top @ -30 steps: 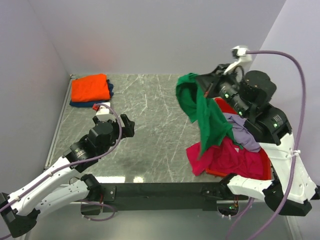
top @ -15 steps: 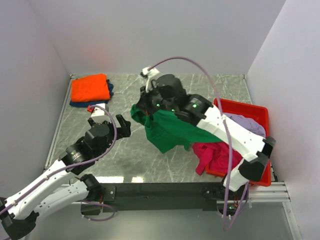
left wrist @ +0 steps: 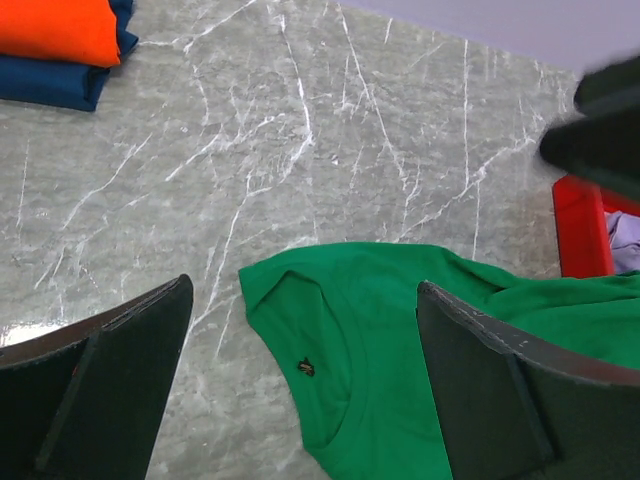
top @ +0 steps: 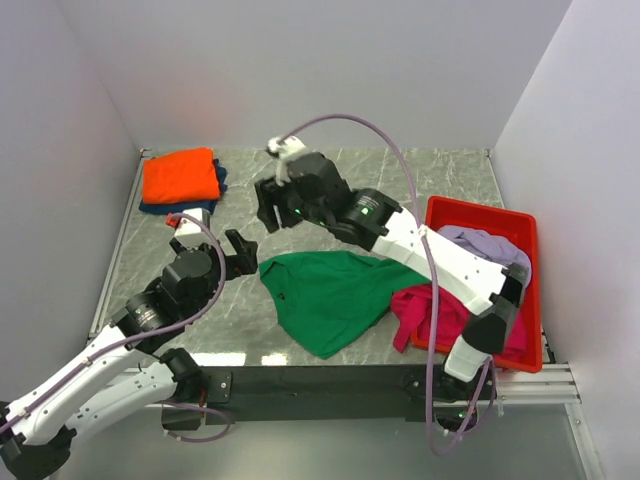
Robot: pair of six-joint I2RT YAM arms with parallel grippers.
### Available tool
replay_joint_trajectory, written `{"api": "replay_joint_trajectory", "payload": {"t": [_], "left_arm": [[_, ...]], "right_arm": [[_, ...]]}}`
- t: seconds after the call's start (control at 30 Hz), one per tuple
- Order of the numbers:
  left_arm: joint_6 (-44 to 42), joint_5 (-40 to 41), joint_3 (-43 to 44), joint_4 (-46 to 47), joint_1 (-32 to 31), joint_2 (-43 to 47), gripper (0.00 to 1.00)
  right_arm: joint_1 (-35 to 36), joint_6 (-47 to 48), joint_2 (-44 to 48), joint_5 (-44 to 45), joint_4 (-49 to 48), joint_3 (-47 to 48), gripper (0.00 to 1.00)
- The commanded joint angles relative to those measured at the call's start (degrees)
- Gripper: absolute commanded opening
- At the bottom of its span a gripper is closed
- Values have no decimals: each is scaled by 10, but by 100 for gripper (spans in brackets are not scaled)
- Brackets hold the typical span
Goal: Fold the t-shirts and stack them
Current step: Move the tshirt to the center of the board
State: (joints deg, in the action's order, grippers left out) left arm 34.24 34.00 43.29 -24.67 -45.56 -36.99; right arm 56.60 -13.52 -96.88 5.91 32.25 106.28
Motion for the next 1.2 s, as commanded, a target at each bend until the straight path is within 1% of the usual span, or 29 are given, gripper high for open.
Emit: {"api": "replay_joint_trajectory", "payload": {"t": [0.0, 0.03, 0.07, 0.1, 0.13, 0.2, 0.3, 0.43, 0.63, 0.77, 1.0, 1.13, 1.17], "left_arm": [[3, 5, 1, 15, 1, -8, 99], [1, 5, 0, 15, 1, -10, 99], [0, 3, 0, 16, 1, -11, 99], [0, -2, 0, 18, 1, -14, 99], [0, -2, 0, 20, 1, -16, 99], [-1, -3, -2, 21, 1, -19, 99], [-3, -6, -1, 23, 1, -26, 99], [-2, -8, -1, 17, 1, -27, 99], [-4, -9, -4, 23, 1, -23, 99], [-3, -9, -2, 21, 1, -30, 99], [-4, -9, -3, 22, 1, -26, 99], [-3, -10, -4, 21, 1, -24, 99], [-4, -10, -4, 22, 1, -25, 99]], "right_arm": [[-38, -30, 74, 99, 16, -122, 82], [-71, -39, 106, 93, 10, -152, 84], [-85, -44, 119, 87, 6, -182, 87], [-97, -53, 128, 79, 6, -231, 88], [-115, -56, 140, 81, 11, -253, 88], [-120, -62, 142, 94, 16, -306, 89], [-120, -77, 118, 98, 28, -345, 89], [-118, -100, 80, 88, 54, -370, 89], [-94, -114, 89, 110, 81, -423, 89], [-98, -109, 86, 97, 72, -448, 89], [-100, -107, 38, 79, 53, -464, 89], [-105, -107, 16, 70, 39, -468, 80], [-105, -107, 12, 67, 36, -469, 76]]}}
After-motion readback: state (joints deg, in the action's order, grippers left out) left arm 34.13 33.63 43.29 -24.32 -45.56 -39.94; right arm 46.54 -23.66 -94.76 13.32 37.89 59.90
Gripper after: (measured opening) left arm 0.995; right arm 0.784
